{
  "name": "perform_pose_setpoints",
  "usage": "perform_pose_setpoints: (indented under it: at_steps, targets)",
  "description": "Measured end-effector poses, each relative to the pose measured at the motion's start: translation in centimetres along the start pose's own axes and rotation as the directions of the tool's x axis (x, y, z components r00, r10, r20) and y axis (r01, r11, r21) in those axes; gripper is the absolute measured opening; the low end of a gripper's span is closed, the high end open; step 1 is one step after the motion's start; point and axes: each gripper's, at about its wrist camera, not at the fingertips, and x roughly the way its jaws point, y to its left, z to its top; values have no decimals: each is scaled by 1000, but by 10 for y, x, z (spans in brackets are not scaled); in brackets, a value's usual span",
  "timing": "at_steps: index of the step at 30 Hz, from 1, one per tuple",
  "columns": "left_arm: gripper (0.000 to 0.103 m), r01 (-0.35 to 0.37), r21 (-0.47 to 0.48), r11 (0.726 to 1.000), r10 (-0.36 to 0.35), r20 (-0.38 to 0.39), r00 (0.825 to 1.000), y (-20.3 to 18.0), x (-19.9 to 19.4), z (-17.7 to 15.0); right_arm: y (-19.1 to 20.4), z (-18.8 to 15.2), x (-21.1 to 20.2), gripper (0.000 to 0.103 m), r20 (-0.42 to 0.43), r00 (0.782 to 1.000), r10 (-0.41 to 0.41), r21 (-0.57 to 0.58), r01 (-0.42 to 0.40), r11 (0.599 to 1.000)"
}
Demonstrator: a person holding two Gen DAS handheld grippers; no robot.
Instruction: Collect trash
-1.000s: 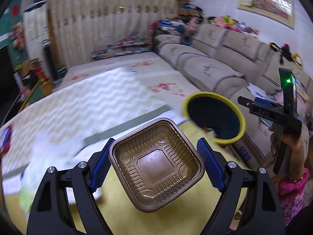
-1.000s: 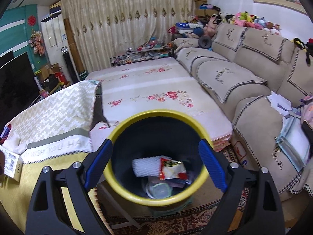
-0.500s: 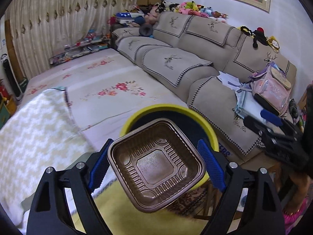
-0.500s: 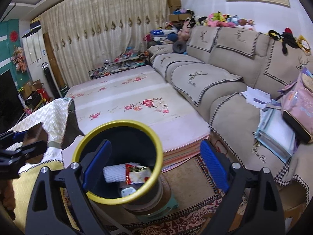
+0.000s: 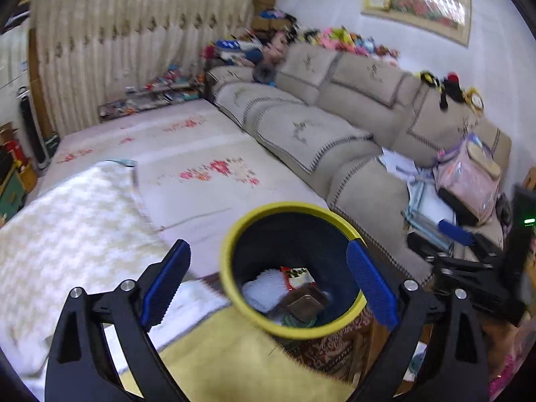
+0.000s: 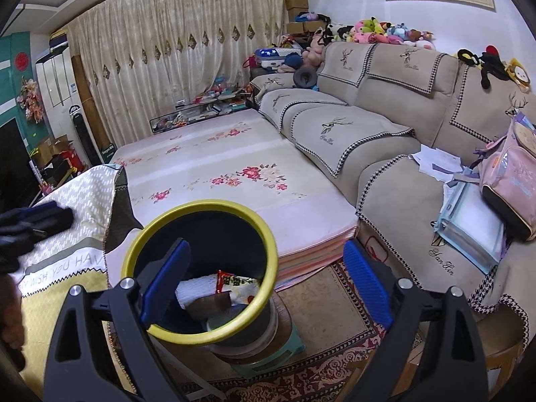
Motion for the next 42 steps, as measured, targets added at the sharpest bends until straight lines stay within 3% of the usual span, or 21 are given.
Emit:
perform_pose_setpoints:
  at_steps: [5,10,15,17,21,25,29,34,36,42]
  targets:
    - [98,-32,-96,995,38,62,997,39,-80,-35,25,-4,7,88,-29,999,33,-46,-34,998]
    - [98,-185,-125,975,200,119,973,69,-160,-79,70,-12,13,88,-62,992,108,-114,-114,987]
    - [98,-348,-195,917,377,138,916,103,-229,-121,138,-25,6,88,-91,970,226,-197,-239,951]
    - [98,-415,-231,880,451,130,883,120,-257,-140,172,-33,0,88,-112,952,285,-241,-304,922]
    - [98,-508,-333,794,567,105,817,160,-310,-181,236,-53,-17,89,-164,898,408,-310,-440,843]
    - [98,-554,-398,731,628,77,774,190,-344,-214,303,-80,-37,89,-239,831,503,-372,-556,743]
    - [98,-563,-429,707,646,67,761,202,-363,-234,350,-98,-61,89,-283,767,576,-405,-640,653]
    - [98,-559,-436,705,646,70,761,196,-363,-240,404,-110,-86,91,-271,733,623,-456,-668,588]
    - [98,-557,-440,704,645,67,762,198,-362,-242,419,-112,-87,91,-267,742,615,-478,-656,584]
    - [98,-544,-456,705,633,58,772,205,-358,-243,438,-119,-69,91,-268,808,525,-525,-579,623]
